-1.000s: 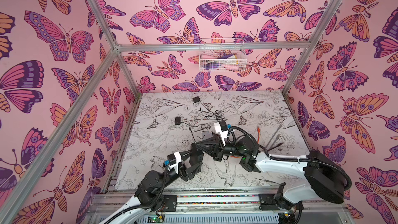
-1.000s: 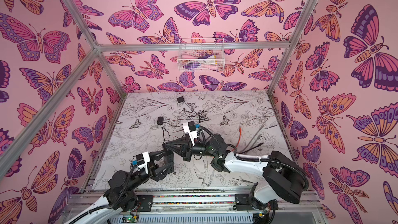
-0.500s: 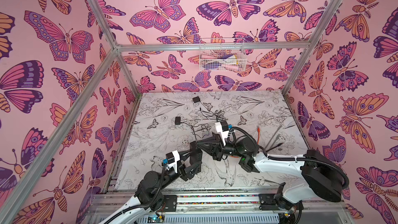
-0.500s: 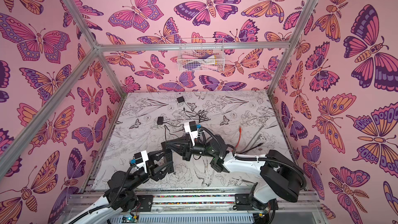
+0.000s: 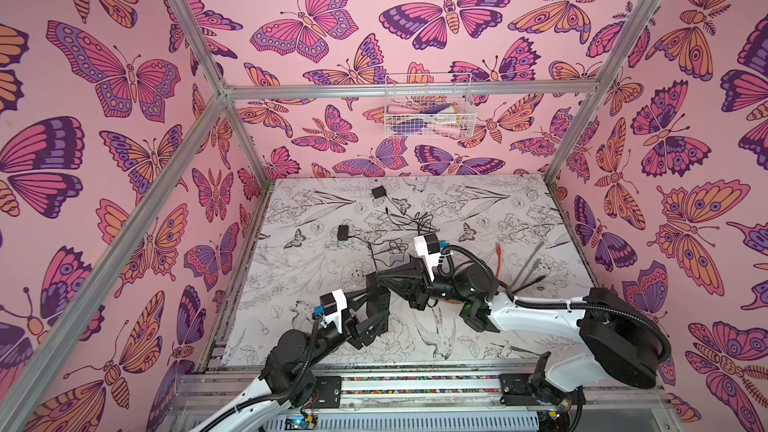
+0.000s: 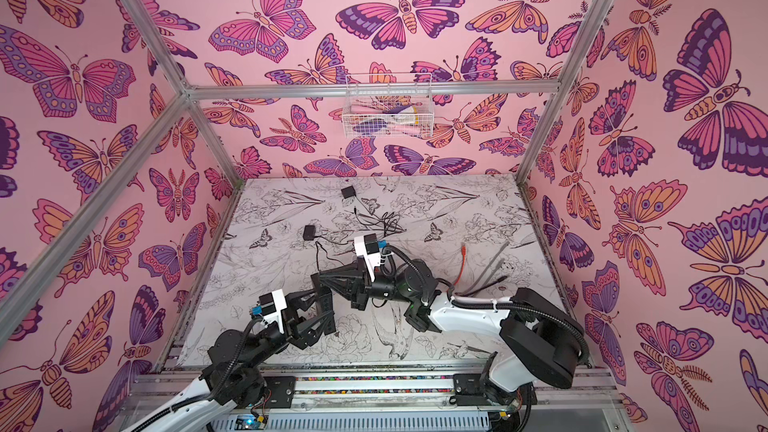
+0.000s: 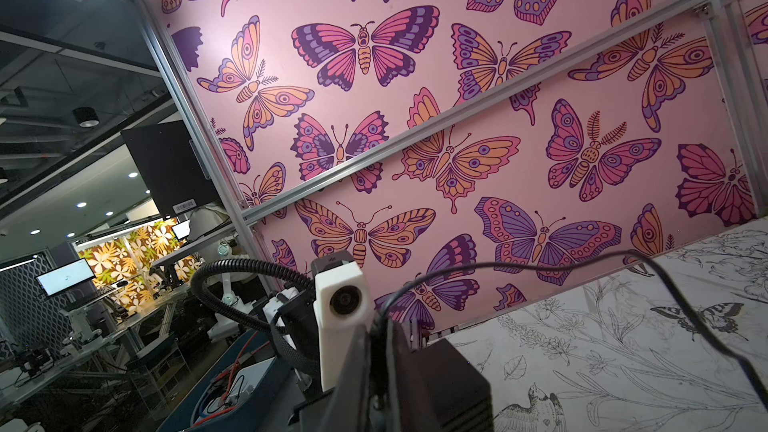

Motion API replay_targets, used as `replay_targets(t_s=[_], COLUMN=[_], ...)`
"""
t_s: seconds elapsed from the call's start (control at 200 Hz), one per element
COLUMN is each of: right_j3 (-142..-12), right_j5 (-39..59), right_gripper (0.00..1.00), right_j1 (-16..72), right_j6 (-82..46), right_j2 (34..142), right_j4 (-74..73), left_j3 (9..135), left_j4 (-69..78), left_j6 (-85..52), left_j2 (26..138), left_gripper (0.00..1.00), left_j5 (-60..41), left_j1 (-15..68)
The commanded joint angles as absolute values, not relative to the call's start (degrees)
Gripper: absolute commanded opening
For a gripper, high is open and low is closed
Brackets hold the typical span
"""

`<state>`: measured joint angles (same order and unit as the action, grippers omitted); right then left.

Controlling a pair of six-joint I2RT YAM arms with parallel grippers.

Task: Insert the plug into the switch port

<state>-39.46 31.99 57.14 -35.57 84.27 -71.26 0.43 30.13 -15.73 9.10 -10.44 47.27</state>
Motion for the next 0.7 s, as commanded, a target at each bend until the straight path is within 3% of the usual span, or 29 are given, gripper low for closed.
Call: replay_targets(t_s=[0.0,0.135,0.696], right_j3=[-40.04,-40.24,-38.69], right_j5=[35.83,34.51,33.14], right_gripper=[0.0,0.0,0.0], right_j1=[58.4,58.71,59.4], right_j6=[-29.72,-25.4,-22.71], right_j2=[82.88,80.63,81.51], right_j4=[-57.92,-51.34,-48.52], left_j3=[-1.14,-1.14,-0.97], left_j4=[39.9,39.74,37.15], left_j6=[-16.39,-16.61,-16.84], left_j2=[7.73,6.93,0.23], left_gripper=[0.0,0.0,0.0], left_j5=[-8.17,-7.74,-4.96], left_j1=[47.2,47.2,47.2])
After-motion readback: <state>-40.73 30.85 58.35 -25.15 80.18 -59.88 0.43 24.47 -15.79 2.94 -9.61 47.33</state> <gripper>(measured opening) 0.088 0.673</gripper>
